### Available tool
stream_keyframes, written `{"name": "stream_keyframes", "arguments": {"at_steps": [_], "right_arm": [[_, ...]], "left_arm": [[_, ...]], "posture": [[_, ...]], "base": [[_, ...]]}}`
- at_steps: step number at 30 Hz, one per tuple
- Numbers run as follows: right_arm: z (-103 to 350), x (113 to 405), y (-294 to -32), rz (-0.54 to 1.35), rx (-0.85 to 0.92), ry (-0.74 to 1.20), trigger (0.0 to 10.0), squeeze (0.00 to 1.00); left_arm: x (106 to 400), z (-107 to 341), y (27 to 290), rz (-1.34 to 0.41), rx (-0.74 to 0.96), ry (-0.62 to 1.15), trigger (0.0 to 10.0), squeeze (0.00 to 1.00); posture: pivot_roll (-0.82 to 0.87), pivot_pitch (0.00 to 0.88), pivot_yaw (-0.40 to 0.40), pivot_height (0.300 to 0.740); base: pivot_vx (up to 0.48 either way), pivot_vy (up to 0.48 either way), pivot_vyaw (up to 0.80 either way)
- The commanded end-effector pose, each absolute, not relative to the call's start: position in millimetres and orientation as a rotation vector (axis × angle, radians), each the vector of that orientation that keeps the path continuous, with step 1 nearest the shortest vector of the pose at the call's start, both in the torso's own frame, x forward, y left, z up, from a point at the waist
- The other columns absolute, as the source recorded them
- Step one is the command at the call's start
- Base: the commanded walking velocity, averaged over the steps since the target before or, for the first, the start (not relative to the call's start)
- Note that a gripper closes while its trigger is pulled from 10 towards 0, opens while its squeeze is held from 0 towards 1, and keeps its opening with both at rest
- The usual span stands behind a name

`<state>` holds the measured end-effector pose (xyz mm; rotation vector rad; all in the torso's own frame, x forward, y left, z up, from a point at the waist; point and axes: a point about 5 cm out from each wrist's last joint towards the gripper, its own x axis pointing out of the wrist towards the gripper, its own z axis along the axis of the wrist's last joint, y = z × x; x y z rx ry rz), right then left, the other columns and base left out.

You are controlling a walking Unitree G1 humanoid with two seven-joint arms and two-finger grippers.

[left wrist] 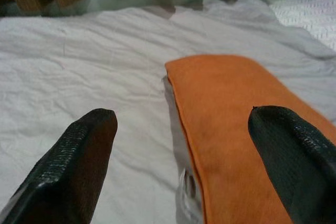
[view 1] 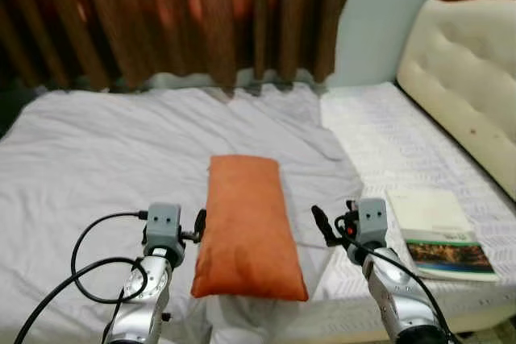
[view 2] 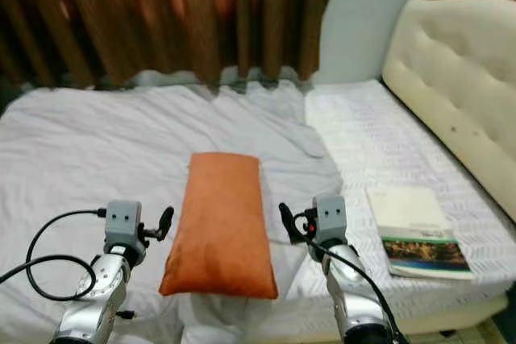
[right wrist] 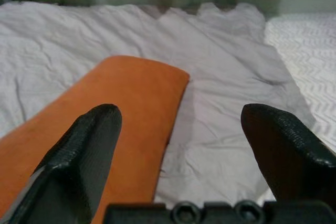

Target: Clean up the room

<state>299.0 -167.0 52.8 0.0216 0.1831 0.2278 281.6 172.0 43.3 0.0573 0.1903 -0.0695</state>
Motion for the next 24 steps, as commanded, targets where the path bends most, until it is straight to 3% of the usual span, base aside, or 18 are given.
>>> {"name": "stream_keyframes", "arguments": {"at_steps": [1, 19, 24], "right_arm": [[52, 299, -169, 0.218, 0.033, 0.191, 10.0, 0.0], [49, 298, -173, 0.191, 0.041, 0.197, 10.0, 0.0], [50, 303, -180, 0.137, 0.088, 0.208, 10.0, 0.0]], "left_arm": [[287, 50, 171, -0.082, 0.079, 0.166, 10.0, 0.0], [293, 55, 168, -0.122, 0.076, 0.164, 10.0, 0.0], [303, 53, 163, -0.191, 0.041, 0.22, 10.0, 0.0]], "posture": [[-0.01, 0.0, 0.015, 0.74], [-0.02, 0.0, 0.025, 0.74], [-0.01, 0.01, 0.026, 0.74]], "base": [[0.458, 0.0, 0.0], [0.476, 0.0, 0.05], [0.074, 0.0, 0.0]]}}
